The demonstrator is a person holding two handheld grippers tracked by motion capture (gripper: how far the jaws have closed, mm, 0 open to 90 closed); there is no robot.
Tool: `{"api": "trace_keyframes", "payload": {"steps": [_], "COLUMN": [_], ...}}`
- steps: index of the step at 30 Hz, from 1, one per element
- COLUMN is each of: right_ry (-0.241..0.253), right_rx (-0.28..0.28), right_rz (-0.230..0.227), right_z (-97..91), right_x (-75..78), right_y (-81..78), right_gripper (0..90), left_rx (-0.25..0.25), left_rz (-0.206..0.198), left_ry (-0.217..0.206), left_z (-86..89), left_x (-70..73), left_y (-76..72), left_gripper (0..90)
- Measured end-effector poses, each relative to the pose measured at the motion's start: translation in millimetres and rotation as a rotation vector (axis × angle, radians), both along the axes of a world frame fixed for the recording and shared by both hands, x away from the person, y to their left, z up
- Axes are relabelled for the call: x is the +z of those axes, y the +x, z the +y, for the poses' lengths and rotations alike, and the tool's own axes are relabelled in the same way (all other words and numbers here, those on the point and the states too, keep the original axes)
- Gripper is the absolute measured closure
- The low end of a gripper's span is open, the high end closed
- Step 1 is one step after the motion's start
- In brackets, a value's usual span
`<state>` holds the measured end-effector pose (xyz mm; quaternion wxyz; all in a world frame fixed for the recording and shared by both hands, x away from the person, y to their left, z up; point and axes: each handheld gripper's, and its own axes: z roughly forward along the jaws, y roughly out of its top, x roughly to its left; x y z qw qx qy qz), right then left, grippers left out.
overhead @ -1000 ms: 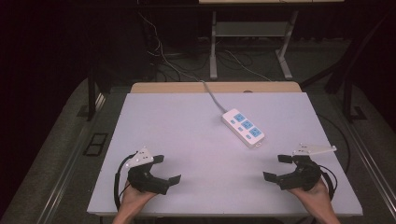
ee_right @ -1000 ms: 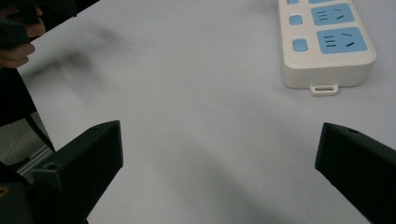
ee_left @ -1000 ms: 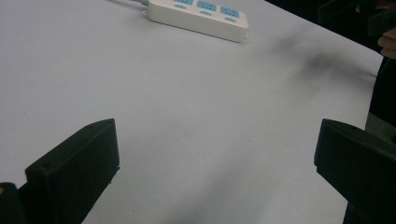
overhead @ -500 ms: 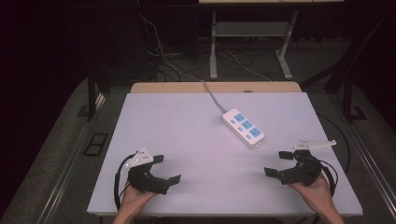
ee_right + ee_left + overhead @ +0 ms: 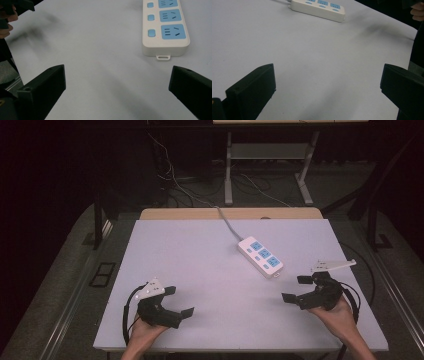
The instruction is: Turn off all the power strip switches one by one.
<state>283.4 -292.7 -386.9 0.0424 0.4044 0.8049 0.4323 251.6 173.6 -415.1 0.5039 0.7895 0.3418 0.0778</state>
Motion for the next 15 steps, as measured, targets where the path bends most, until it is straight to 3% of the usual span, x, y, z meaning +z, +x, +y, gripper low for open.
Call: {"api": "trace_keyframes", "payload": {"steps": [15], "right_ry": [-0.064], "right_rx": [0.045], "right_rz": [-0.004], "right_z": [12.2], "right_x": [11.5], "right_y": [27.0], "right_gripper": [0.8], "left_rx": [0.004], "left_rz": [-0.002], "left_ry": [-0.003], "left_z": [0.4], "left_x": [-0.2], "left_y": [0.0], "left_gripper": [0.0]}}
